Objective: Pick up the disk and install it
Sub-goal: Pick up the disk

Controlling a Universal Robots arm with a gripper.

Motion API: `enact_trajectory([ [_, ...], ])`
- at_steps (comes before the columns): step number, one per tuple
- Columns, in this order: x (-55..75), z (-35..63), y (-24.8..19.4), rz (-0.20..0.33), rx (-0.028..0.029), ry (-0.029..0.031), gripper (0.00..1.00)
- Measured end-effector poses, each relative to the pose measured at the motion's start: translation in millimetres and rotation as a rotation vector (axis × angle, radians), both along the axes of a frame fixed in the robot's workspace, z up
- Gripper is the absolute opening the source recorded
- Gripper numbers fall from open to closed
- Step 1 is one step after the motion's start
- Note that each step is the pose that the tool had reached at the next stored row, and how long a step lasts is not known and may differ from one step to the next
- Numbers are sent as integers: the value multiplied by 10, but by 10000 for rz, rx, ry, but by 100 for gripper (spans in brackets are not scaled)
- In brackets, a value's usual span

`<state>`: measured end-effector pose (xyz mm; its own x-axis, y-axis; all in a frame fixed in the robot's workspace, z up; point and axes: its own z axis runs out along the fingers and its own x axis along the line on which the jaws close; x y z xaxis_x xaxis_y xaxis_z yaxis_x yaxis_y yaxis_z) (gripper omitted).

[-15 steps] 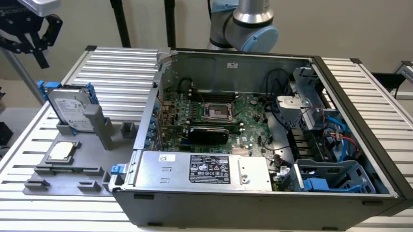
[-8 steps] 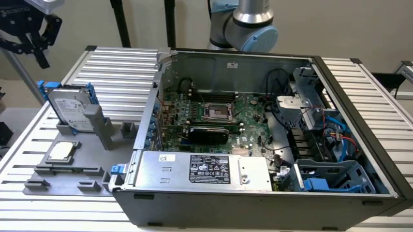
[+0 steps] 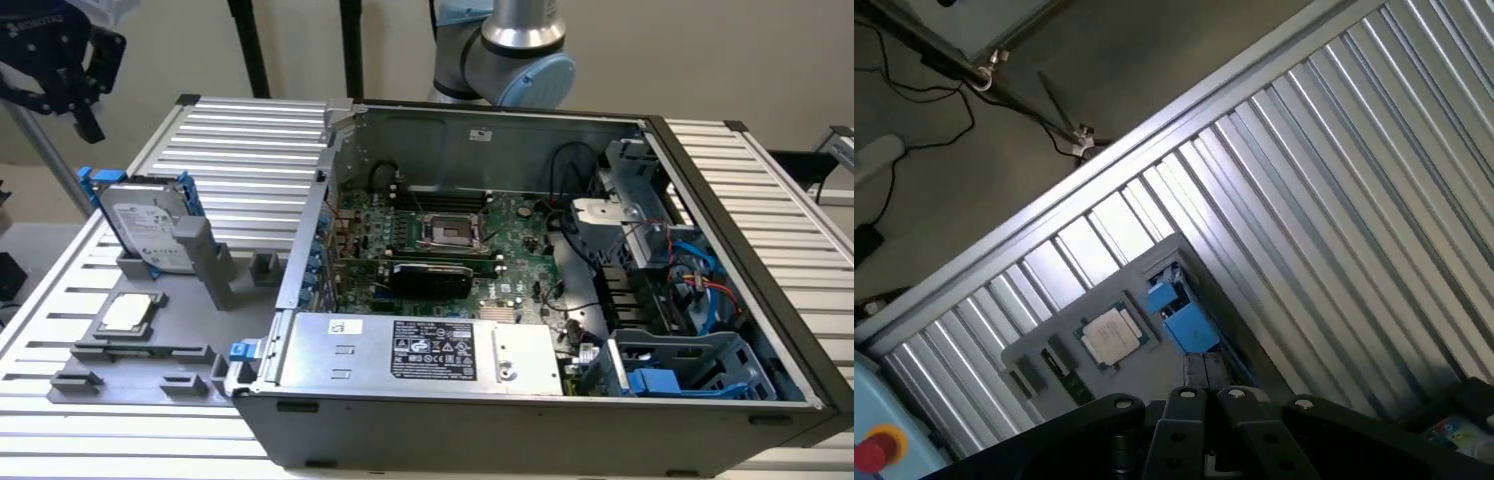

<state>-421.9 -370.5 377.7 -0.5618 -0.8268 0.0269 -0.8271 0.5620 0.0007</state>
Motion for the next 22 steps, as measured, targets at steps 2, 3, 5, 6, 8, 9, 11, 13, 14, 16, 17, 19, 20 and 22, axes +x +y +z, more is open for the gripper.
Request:
enact_trajectory([
  [2, 0, -10, 0, 365, -1, -4, 11],
  [3, -1, -17, 0, 544, 0, -12, 11],
  [5, 0, -32, 0, 921, 0, -19, 11],
  [6, 0, -40, 0, 1100, 0, -20, 11],
  [8, 0, -54, 0, 1459, 2, -20, 11],
  [9, 0, -60, 0, 1640, 4, -21, 11],
  [11, 0, -69, 0, 2004, 5, -20, 11],
  [13, -1, -76, 0, 2364, 6, -19, 11],
  [14, -1, -79, 0, 2550, 7, -20, 11],
  [16, 0, -85, 0, 2909, 9, -20, 11],
  [17, 0, -87, 0, 3101, 10, -20, 11],
  [19, -1, -91, 0, 3448, 14, -20, 11],
  [20, -1, -92, 0, 3606, 16, -20, 11],
  [22, -1, -95, 0, 3941, 17, -20, 11],
])
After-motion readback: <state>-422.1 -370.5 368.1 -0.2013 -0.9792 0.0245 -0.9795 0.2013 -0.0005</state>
